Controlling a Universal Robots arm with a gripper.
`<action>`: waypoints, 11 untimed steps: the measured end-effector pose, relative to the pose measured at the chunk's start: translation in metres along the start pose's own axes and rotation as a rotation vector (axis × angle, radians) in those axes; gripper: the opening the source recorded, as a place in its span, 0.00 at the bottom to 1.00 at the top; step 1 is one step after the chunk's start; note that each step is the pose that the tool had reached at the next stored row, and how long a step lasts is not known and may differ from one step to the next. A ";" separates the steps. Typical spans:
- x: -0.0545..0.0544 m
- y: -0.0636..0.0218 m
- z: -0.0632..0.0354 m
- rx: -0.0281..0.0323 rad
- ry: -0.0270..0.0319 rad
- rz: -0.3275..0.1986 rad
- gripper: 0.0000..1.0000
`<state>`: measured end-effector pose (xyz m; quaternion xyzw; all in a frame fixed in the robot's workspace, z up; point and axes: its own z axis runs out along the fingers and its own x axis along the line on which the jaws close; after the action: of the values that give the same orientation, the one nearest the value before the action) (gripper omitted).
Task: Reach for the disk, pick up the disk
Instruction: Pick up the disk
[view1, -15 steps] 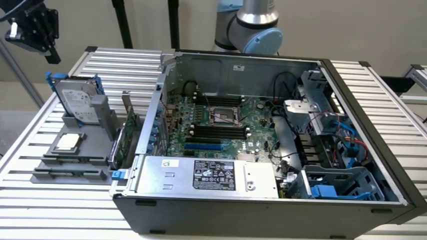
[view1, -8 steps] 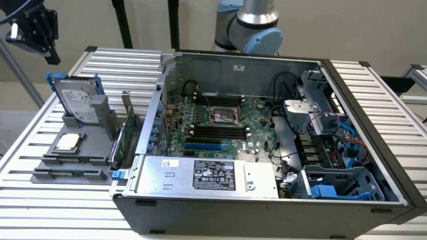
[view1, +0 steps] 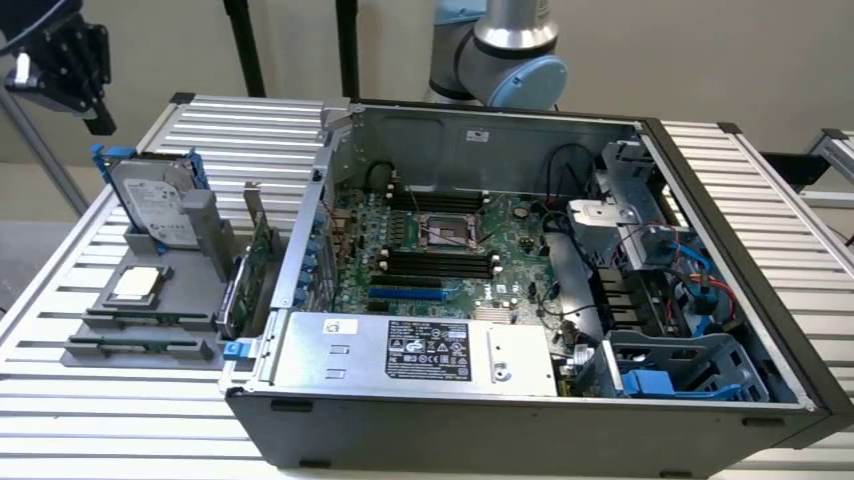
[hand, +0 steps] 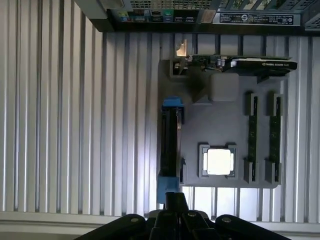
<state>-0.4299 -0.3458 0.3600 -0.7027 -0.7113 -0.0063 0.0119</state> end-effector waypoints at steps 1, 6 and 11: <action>0.000 -0.0005 0.0004 0.0000 0.0000 -0.003 0.12; -0.001 -0.0014 0.0021 0.0003 -0.0001 -0.014 0.30; -0.001 -0.0014 0.0068 0.0005 -0.0001 -0.023 0.53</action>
<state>-0.4314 -0.3467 0.3532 -0.6946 -0.7192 -0.0062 0.0120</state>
